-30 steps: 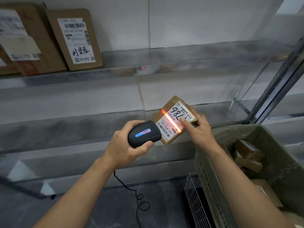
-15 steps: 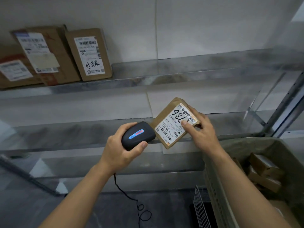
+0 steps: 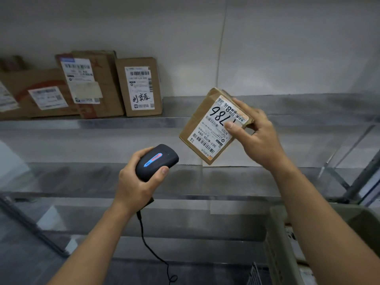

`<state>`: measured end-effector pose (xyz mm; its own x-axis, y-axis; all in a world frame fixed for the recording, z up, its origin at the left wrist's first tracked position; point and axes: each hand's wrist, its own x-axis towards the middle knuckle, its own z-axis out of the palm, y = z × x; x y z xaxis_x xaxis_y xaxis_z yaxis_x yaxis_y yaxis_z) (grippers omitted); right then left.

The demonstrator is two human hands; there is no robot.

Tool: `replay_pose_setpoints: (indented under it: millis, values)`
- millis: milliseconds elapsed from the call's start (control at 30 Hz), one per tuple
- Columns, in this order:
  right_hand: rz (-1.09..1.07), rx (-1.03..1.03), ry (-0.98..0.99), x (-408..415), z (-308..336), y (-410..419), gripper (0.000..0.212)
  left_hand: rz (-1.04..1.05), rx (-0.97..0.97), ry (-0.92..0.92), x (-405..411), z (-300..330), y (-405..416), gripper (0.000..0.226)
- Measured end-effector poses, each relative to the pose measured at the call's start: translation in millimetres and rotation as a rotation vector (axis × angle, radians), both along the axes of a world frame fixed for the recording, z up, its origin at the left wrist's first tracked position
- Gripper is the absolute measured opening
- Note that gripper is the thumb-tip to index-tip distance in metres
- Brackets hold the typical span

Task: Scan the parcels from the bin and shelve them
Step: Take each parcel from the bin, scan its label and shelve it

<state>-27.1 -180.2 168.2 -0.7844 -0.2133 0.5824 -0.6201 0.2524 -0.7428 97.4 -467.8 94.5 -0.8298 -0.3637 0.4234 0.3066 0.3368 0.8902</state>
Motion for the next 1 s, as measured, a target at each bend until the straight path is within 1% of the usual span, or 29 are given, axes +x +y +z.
replay_pose_setpoints:
  millis: [100, 300, 400, 533, 633, 867, 1000]
  values:
    - [0.003, 0.007, 0.083, -21.4, 22.8, -14.7, 0.06, -0.004, -0.006, -0.003, -6.7, 4.1, -10.8, 0.063]
    - [0.028, 0.083, 0.114, -64.6, 64.5, -41.8, 0.062, -0.03, 0.026, -0.011, -17.1, 9.5, -27.1, 0.057]
    - [0.038, 0.086, 0.12, -78.9, 77.5, -56.5, 0.057, -0.027, 0.042, -0.012, -23.8, 11.4, -34.4, 0.056]
    - [0.032, 0.142, 0.104, -104.9, 89.0, -77.4, 0.061, 0.008, 0.073, -0.006, -35.3, 16.0, -44.1, 0.054]
    - [0.083, 0.192, 0.092, -129.6, 96.5, -93.3, 0.063, 0.023, 0.09, -0.001, -43.4, 22.1, -51.0, 0.053]
    - [0.166, 0.351, 0.071, -170.8, 107.2, -120.1, 0.05, 0.023, 0.142, 0.022, -66.6, 25.0, -68.4, 0.057]
    - [0.198, 0.282, 0.01, -182.6, 105.6, -126.4, 0.048, 0.039, 0.156, 0.034, -78.7, 22.4, -79.2, 0.056]
